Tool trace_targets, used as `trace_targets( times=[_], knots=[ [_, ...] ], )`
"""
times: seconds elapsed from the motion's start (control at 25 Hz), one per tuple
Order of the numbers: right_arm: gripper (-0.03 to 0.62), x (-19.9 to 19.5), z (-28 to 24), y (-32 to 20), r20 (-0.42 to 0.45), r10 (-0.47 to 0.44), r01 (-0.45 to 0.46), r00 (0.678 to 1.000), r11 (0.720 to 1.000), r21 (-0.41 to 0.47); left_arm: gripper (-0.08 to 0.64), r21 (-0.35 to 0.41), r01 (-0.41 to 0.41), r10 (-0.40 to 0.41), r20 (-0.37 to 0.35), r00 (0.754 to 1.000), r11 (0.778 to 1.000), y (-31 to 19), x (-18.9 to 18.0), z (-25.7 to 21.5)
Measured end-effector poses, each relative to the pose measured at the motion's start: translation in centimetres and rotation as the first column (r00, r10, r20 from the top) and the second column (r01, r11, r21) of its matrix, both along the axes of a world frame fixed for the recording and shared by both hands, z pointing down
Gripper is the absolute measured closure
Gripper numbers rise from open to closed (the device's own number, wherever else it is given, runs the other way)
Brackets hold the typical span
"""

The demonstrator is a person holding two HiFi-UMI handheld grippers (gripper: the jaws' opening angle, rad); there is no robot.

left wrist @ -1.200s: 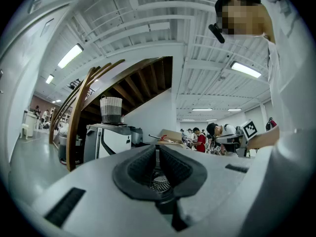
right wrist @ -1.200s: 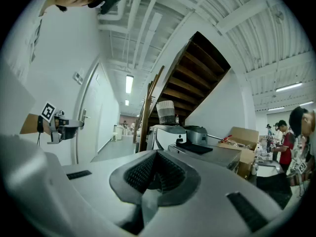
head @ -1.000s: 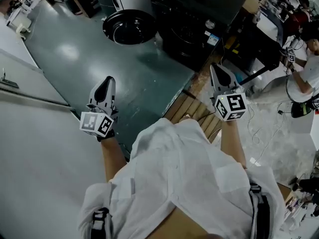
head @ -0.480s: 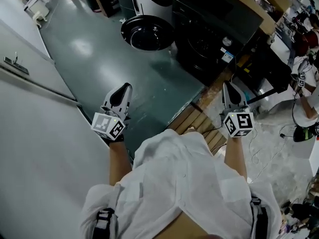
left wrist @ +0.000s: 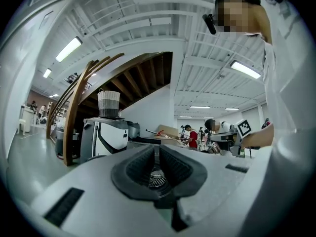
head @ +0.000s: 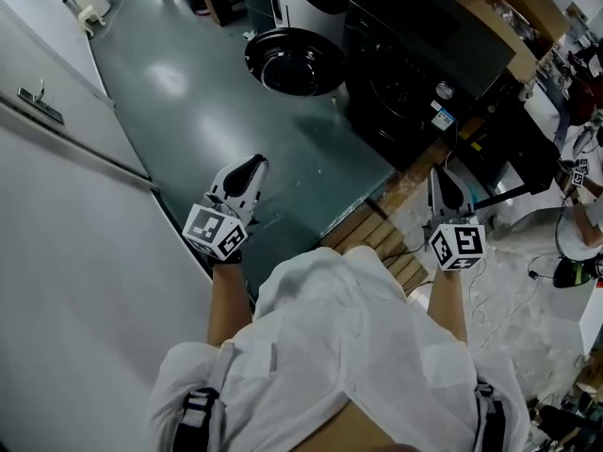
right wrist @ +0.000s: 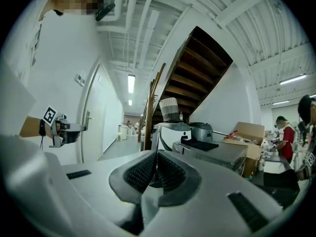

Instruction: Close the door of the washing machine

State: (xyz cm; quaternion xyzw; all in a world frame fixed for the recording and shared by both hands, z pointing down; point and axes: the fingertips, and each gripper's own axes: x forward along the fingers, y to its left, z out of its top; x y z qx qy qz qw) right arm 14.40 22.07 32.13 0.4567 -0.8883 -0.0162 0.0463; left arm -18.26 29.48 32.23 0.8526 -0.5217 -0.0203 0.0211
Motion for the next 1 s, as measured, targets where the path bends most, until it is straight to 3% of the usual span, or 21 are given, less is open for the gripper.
trace_targets(
  times=[0.24, 0.56, 1.0],
  knots=[
    [0.563, 1.3, 2.1, -2.6, -0.013, 0.002, -0.003, 1.0, 0.999, -0.043, 0.529, -0.044, -0.033, 0.033, -0.008, 0.999, 0.998, -3.0, 2.1, 1.9],
    [0.563, 2.9, 4.0, -10.9, -0.008, -0.011, 0.01, 1.0, 0.996, -0.091, 0.529, -0.089, -0.096, 0.095, -0.008, 0.995, 0.991, -11.1, 5.9, 3.1],
    [0.563, 4.8, 4.3, -21.5, 0.012, -0.083, 0.084, 0.996, 0.99, -0.116, 0.529, -0.126, -0.073, 0.072, -0.006, 0.997, 0.989, -21.4, 9.6, 3.4]
  ],
)
